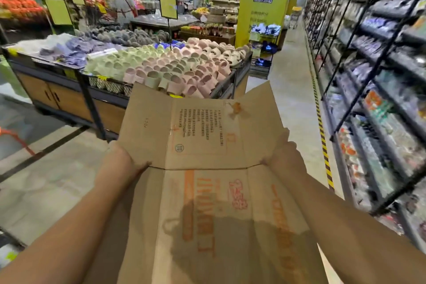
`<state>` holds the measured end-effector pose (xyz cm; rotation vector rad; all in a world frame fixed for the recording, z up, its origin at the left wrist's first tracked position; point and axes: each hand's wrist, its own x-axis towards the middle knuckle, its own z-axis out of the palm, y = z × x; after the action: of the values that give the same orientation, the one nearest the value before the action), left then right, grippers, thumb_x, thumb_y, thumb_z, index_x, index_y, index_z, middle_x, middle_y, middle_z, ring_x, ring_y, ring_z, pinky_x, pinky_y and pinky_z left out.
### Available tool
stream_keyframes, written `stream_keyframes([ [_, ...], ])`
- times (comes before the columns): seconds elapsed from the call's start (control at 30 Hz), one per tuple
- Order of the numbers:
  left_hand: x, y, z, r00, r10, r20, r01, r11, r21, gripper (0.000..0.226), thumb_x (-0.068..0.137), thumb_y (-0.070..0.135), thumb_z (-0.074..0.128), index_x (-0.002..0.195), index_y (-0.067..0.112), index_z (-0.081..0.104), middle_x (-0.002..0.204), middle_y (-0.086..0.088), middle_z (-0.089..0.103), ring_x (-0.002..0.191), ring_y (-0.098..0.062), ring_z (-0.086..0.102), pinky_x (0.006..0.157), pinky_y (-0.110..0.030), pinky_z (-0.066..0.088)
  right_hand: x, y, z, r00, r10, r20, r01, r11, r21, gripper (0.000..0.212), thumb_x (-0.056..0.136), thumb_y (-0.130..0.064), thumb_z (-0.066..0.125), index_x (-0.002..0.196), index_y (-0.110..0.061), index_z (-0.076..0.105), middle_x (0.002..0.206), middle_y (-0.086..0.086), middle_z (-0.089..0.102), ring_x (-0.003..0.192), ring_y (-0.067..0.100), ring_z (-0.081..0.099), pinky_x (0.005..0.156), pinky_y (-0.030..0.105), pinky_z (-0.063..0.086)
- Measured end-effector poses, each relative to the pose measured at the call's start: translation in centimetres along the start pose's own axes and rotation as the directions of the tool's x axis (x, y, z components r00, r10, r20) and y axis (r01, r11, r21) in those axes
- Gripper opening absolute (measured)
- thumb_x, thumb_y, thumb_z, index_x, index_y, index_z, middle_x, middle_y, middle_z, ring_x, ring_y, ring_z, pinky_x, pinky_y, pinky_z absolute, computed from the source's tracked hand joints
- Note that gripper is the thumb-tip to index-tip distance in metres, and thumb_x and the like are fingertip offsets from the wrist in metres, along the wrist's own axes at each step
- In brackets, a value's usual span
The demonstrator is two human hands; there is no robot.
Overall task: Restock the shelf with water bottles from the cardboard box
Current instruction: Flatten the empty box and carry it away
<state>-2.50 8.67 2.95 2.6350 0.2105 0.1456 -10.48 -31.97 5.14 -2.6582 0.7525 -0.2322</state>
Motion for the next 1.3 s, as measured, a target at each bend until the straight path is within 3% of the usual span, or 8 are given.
stream_keyframes([
  [0.13, 2.1, 1.5, -0.7, 0.991, -0.133, -0.011, 0.134, 0.989, 0.065, 0.094, 0.074, 0.053, 0.082, 0.144, 0.013, 0.034, 0.124, -0.015, 0.062, 0.111, -0.040, 0.063, 0.086, -0.047, 0.053, 6.1, -3.8, 4.2, 0.993, -0.111, 0.030, 0.111, 0.994, 0.015, 0.116, 0.077, -0.040, 0.084, 0.153, -0.013, 0.001, 0.120, 0.021, 0.048, 0.095, 0.042, 0.061, 0.069, 0.041, 0.047],
  [0.3, 11.6, -5.2, 2.8, 0.950, -0.291, -0.117, 0.299, 0.952, 0.062, 0.125, 0.046, 0.091, 0.062, 0.144, 0.019, 0.036, 0.123, -0.008, 0.065, 0.107, -0.032, 0.066, 0.087, -0.046, 0.058, 16.5, -11.5, 7.1, 0.955, -0.283, 0.094, 0.275, 0.958, 0.084, 0.098, 0.076, -0.034, 0.084, 0.144, -0.017, 0.016, 0.119, 0.018, 0.048, 0.098, 0.042, 0.060, 0.068, 0.043, 0.049],
  [0.43, 11.7, -1.0, 0.1, 0.897, -0.407, -0.174, 0.423, 0.903, 0.069, 0.108, 0.063, 0.064, 0.084, 0.144, 0.012, 0.037, 0.126, -0.016, 0.063, 0.112, -0.039, 0.063, 0.091, -0.048, 0.055, 22.9, -17.2, 10.8, 0.899, -0.372, 0.233, 0.347, 0.927, 0.139, 0.091, 0.077, -0.038, 0.083, 0.145, -0.012, 0.028, 0.125, 0.018, 0.051, 0.108, 0.039, 0.059, 0.085, 0.049, 0.055],
  [0.57, 13.8, -0.1, -2.0, 0.811, -0.555, -0.185, 0.572, 0.818, 0.054, 0.094, 0.067, 0.060, 0.085, 0.128, 0.005, 0.039, 0.108, -0.018, 0.066, 0.100, -0.042, 0.066, 0.080, -0.048, 0.056, 26.4, -21.5, 15.3, 0.863, -0.375, 0.339, 0.320, 0.924, 0.207, 0.081, 0.091, -0.038, 0.064, 0.151, -0.016, 0.015, 0.131, 0.018, 0.044, 0.113, 0.044, 0.053, 0.092, 0.051, 0.049],
  [0.8, 18.0, -4.9, -3.0, 0.732, -0.631, -0.257, 0.659, 0.751, 0.036, 0.086, 0.076, 0.051, 0.083, 0.129, 0.008, 0.030, 0.099, -0.013, 0.062, 0.097, -0.040, 0.065, 0.069, -0.041, 0.045, 28.4, -31.7, 21.6, 0.756, -0.561, 0.338, 0.528, 0.827, 0.194, 0.089, 0.085, -0.039, 0.072, 0.147, -0.012, 0.015, 0.106, 0.011, 0.039, 0.079, 0.031, 0.044, 0.070, 0.039, 0.040],
  [0.97, 25.0, -11.9, -6.0, 0.694, -0.653, -0.304, 0.679, 0.734, -0.027, 0.092, 0.071, 0.057, 0.084, 0.127, 0.004, 0.033, 0.107, -0.019, 0.062, 0.098, -0.040, 0.064, 0.067, -0.041, 0.043, 29.5, -42.5, 24.9, 0.777, -0.570, 0.266, 0.551, 0.821, 0.151, 0.072, 0.084, -0.036, 0.077, 0.132, -0.008, 0.031, 0.111, 0.019, 0.049, 0.097, 0.043, 0.061, 0.072, 0.043, 0.048],
  [1.13, 32.7, -17.9, -9.1, 0.695, -0.644, -0.318, 0.676, 0.737, -0.016, 0.099, 0.070, 0.061, 0.082, 0.129, 0.005, 0.027, 0.104, -0.022, 0.065, 0.091, -0.041, 0.065, 0.062, -0.042, 0.049, 31.5, -51.6, 26.9, 0.745, -0.593, 0.305, 0.592, 0.799, 0.108, 0.082, 0.075, -0.038, 0.087, 0.132, 0.001, 0.043, 0.117, 0.025, 0.048, 0.102, 0.046, 0.059, 0.082, 0.047, 0.052],
  [1.3, 37.3, -23.2, -10.3, 0.671, -0.669, -0.319, 0.693, 0.719, -0.050, 0.101, 0.074, 0.057, 0.081, 0.137, -0.001, 0.026, 0.110, -0.024, 0.064, 0.104, -0.044, 0.062, 0.069, -0.045, 0.047, 33.1, -60.0, 29.8, 0.707, -0.634, 0.313, 0.651, 0.757, 0.060, 0.076, 0.077, -0.058, 0.076, 0.126, -0.003, 0.057, 0.118, 0.021, 0.051, 0.086, 0.030, 0.052, 0.075, 0.038, 0.045],
])
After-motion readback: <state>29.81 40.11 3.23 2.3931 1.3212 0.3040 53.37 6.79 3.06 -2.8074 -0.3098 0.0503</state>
